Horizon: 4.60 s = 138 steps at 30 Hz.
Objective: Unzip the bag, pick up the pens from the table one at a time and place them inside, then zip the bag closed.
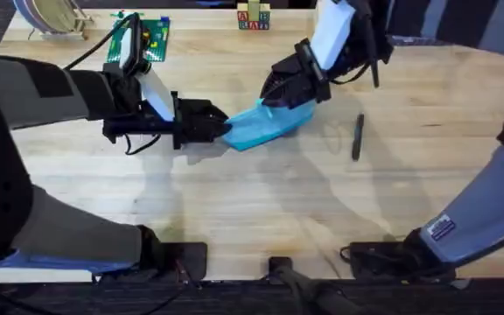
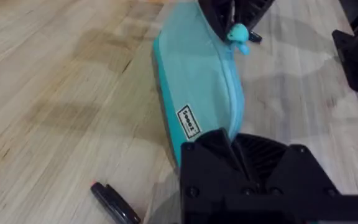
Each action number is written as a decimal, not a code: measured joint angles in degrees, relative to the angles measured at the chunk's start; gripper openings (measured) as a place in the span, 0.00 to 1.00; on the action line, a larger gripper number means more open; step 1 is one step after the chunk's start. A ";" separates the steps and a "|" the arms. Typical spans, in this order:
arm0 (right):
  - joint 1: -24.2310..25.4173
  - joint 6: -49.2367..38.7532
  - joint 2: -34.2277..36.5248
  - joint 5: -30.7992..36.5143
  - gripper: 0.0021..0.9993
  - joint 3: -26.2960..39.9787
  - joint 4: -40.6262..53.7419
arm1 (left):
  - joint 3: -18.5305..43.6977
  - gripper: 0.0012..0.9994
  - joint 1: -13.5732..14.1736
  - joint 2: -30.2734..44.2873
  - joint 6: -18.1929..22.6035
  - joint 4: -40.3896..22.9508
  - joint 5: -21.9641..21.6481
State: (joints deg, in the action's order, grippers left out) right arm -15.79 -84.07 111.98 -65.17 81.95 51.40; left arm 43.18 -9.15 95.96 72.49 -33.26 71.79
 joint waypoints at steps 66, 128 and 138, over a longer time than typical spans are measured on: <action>-12.42 3.76 0.28 -1.63 0.99 0.00 -11.20 | 0.00 0.04 -0.11 0.00 0.00 0.28 0.39; 8.30 25.39 -30.94 24.43 1.00 0.02 0.79 | 36.86 1.00 -0.09 -0.02 -1.34 -44.07 -26.58; 8.30 25.40 -30.98 25.31 1.00 0.02 1.33 | 41.15 1.00 0.07 -0.01 -13.98 -48.41 -37.28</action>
State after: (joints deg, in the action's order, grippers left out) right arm -7.49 -58.67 81.00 -39.86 81.97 52.73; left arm 84.33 -9.08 95.95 58.51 -81.67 34.51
